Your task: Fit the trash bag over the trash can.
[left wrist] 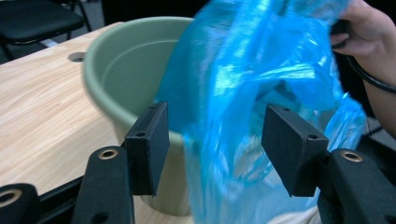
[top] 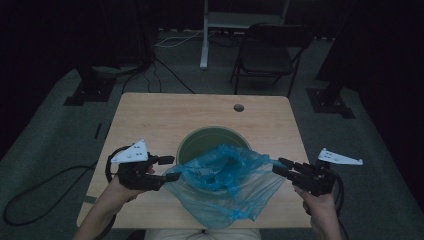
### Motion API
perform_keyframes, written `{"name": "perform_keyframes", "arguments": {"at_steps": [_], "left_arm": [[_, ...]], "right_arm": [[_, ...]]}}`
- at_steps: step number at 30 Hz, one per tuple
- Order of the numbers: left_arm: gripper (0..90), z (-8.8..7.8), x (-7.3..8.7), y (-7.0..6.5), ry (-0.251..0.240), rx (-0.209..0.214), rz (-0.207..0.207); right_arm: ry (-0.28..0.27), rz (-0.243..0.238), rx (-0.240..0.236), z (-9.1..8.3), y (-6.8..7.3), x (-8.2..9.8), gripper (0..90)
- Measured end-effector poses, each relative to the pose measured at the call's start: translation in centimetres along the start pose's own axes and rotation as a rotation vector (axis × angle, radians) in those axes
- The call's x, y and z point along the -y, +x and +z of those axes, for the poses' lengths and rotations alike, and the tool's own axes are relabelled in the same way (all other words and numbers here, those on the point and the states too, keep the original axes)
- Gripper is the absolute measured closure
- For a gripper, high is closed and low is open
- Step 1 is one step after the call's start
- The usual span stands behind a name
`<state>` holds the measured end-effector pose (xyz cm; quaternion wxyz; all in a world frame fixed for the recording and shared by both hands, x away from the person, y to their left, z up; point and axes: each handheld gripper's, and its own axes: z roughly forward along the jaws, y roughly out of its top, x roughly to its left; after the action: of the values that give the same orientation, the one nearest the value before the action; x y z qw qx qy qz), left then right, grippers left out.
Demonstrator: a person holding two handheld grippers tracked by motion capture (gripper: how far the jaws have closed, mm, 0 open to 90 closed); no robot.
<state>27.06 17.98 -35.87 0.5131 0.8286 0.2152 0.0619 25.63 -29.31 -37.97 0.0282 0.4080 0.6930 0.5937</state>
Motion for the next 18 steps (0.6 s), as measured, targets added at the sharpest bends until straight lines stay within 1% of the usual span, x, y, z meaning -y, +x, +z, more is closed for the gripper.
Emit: {"name": "perform_keyframes", "arguments": {"at_steps": [1, 2, 3, 4, 5, 6, 7, 8, 10, 11, 13, 14, 16, 17, 18], "left_arm": [[43.0, 0.2, -0.2, -0.1, 0.006, 0.005, 0.007], [44.9, 0.2, -0.2, -0.1, 0.006, 0.005, 0.007], [44.9, 0.2, -0.2, -0.1, 0.006, 0.005, 0.007], [46.2, 0.8, -1.4, -0.3, 0.000, 0.026, 0.037], [49.1, 0.8, -1.4, -0.3, 0.000, 0.026, 0.037], [49.1, 0.8, -1.9, -0.2, -0.020, 0.018, 0.031], [49.1, 0.8, -2.7, -0.1, -0.037, 0.012, 0.031], [49.1, 0.8, -3.2, -0.1, -0.049, 0.007, 0.036], [49.5, 0.8, -4.1, -0.2, -0.064, -0.012, 0.047], [53.2, 0.8, -4.5, -0.2, -0.075, -0.020, 0.048], [60.8, 0.9, -5.2, 0.3, -0.091, -0.039, 0.038], [67.8, 0.9, -5.5, 0.7, -0.104, -0.049, 0.025], [70.4, 0.9, -6.0, 1.6, -0.122, -0.062, -0.010], [74.6, 0.9, -6.2, 2.1, -0.132, -0.074, -0.026], [74.8, 0.9, -6.3, 2.6, -0.141, -0.077, -0.049]], "right_arm": [[0.003, -0.003, -0.011, 0.4, 0.0, -0.1, 57.2], [0.003, -0.003, -0.011, 0.4, 0.0, -0.1, 57.2], [0.004, -0.005, -0.014, 0.6, 0.1, -0.2, 58.5], [0.006, -0.017, -0.024, 1.2, 0.2, -0.6, 61.0], [0.006, -0.017, -0.024, 1.2, 0.2, -0.6, 61.0], [0.007, -0.032, -0.015, 1.8, 0.2, -1.4, 61.0], [0.012, -0.045, -0.006, 2.0, 0.3, -1.7, 59.4], [0.012, -0.058, -0.004, 2.2, 0.5, -2.1, 58.5], [0.017, -0.081, -0.017, 2.8, 0.9, -3.0, 56.9], [0.015, -0.095, -0.021, 3.1, 1.2, -3.5, 56.8], [0.012, -0.117, -0.028, 3.7, 1.6, -4.5, 57.0], [0.013, -0.121, -0.032, 4.1, 1.5, -5.0, 57.4], [0.005, -0.115, -0.031, 4.7, 1.0, -6.1, 55.5], [0.007, -0.111, -0.031, 5.0, 0.7, -6.7, 53.3], [0.009, -0.105, -0.029, 5.3, 0.4, -7.2, 50.3]]}}
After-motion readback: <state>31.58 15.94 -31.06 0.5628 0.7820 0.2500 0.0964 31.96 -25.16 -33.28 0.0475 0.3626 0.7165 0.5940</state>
